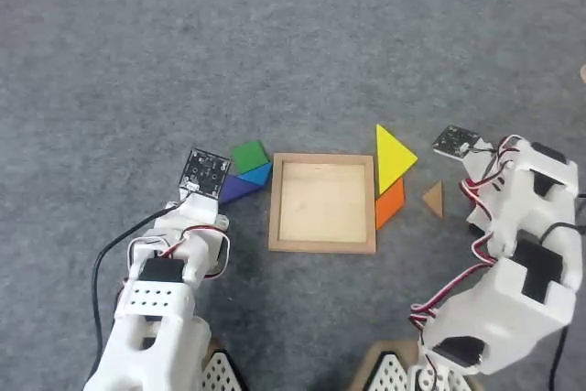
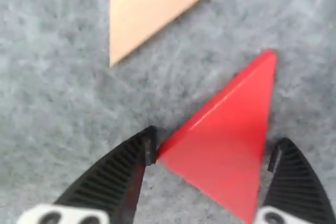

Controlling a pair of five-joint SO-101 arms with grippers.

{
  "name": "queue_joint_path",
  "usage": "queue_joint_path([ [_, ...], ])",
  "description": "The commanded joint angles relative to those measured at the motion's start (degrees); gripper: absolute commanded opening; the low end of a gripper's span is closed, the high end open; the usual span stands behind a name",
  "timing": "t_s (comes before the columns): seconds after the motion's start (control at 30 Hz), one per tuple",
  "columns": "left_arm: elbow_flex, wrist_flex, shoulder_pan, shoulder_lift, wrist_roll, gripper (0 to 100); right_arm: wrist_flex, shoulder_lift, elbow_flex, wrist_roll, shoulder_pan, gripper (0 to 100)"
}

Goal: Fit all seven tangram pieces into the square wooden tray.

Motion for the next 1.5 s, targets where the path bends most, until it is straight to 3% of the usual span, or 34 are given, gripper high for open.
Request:
queue_joint_path([
  [0.0,-2.42,-0.88,0.00,0.09,0.09,1,2.95,-2.68,-3.43,0.53,1.45,33.6],
  [0.47,-2.42,-0.88,0.00,0.09,0.09,1,2.95,-2.51,-2.11,0.35,1.45,33.1],
  [0.73,-2.42,-0.88,0.00,0.09,0.09,1,2.95,0.13,-2.37,0.35,1.36,10.6],
  [0.9,-2.42,-0.88,0.00,0.09,0.09,1,2.95,-0.13,-2.37,0.00,1.36,9.1],
  [1.13,-2.42,-0.88,0.00,0.09,0.09,1,2.95,-0.22,-5.80,-9.23,1.54,9.1],
  [1.3,-2.42,-0.88,0.00,0.09,0.09,1,2.95,0.31,-13.71,-21.71,5.67,9.1],
  [1.47,-2.42,-0.88,0.00,0.09,0.09,1,2.95,2.24,-20.22,-25.14,9.80,9.1],
])
